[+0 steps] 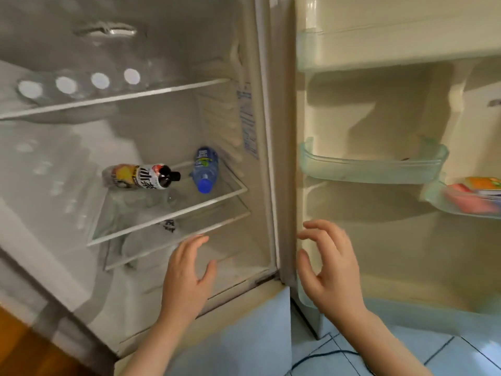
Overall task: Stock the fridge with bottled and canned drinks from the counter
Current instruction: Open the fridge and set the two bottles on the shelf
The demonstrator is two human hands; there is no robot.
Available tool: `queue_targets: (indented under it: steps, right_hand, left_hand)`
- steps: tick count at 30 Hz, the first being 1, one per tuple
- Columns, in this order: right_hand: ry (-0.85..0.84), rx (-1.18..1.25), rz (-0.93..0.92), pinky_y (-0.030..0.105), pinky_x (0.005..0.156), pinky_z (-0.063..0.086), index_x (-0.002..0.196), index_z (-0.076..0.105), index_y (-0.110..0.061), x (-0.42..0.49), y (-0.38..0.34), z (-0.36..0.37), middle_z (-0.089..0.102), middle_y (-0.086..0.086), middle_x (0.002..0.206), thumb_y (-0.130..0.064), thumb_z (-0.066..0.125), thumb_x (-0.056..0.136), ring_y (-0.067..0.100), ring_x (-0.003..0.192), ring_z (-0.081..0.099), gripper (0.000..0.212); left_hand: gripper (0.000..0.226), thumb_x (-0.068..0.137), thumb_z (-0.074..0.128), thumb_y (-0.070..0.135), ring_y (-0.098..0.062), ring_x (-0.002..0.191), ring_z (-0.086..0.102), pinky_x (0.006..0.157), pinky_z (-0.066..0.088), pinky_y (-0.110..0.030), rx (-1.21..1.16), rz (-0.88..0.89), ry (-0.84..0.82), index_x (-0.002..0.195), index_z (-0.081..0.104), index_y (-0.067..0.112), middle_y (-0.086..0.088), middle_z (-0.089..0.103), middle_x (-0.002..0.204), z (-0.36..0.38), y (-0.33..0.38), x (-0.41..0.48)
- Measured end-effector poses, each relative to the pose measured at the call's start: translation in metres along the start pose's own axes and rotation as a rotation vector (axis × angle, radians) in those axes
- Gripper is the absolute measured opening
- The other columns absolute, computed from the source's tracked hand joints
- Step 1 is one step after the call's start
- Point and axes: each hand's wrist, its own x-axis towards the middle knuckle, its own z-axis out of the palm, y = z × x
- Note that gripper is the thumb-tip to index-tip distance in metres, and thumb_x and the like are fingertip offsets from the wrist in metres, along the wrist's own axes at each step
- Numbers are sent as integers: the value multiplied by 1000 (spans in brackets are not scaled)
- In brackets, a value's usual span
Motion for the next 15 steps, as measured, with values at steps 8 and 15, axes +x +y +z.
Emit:
queue_targets:
  steps: [8,15]
  right_hand:
    - [-399,-38,82,27,82,44,110,62,-13,60,7,131,57,-1,113,-13,65,81,20,104,57,30]
    - [-531,-189,91,30,77,43,129,48,-25,131,15,239,43,-5,132,-31,56,86,22,106,56,45]
  left_hand:
    - [21,86,64,10,-15,102,60,86,45,-30,34,-178,70,106,66,15,6,66,107,-37,-90,70]
    - [24,90,58,26,-16,100,58,82,47,-33,173,-200,66,113,63,20,5,60,116,-45,-149,172]
